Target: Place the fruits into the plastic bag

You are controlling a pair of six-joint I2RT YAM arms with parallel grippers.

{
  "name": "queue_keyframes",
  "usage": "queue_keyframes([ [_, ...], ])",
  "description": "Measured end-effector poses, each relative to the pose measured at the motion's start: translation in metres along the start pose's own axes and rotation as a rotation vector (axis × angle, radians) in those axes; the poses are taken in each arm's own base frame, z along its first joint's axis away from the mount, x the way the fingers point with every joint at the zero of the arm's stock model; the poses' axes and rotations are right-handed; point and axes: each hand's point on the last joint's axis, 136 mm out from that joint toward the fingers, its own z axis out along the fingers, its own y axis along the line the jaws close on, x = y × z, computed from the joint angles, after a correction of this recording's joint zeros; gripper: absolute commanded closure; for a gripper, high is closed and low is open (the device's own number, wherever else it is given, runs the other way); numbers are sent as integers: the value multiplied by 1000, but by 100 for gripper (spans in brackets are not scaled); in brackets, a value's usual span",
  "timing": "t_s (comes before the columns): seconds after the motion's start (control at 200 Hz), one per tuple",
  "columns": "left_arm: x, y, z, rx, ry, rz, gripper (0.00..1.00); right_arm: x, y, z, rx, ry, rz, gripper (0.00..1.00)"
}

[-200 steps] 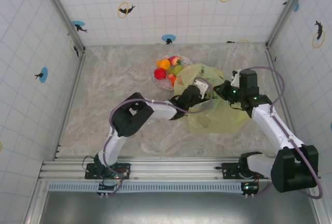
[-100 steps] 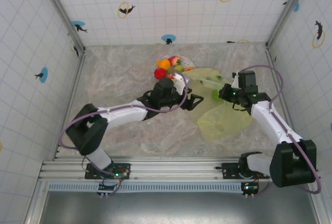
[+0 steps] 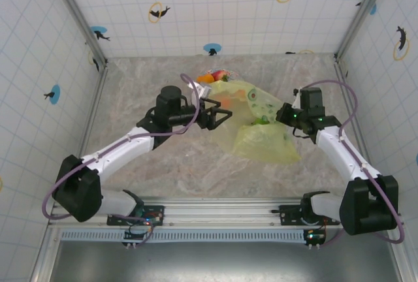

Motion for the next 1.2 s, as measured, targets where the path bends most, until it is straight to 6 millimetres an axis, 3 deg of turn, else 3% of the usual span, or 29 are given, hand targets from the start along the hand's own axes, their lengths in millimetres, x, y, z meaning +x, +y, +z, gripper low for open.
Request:
queue_keyframes([
  [0.125,14,3,9,33,46,-60,14,-6,0,-4,23,-11,-10,100],
  [0.255,34,3,25,53,108,-111,14,-28,2,-18,82,-57,-63,100],
  [0.36,45,-13,42,99,160,-113,14,-47,3,-34,139,-103,-113,100],
  [0.54,36,-43,58,205,176,-84,14,-73,-2,-63,258,-177,-188,100],
  [0.796,34,-66,49,322,200,-83,12,-72,-15,-71,340,-177,-215,100],
  [0.981,28,-76,22,342,186,-60,12,-68,-18,-68,344,-163,-213,100],
  [1.111,16,-57,0,264,119,-72,12,-67,-18,-67,342,-160,-212,100],
  [1.201,-1,-20,-6,92,45,-106,11,-64,-17,-64,324,-153,-204,100],
])
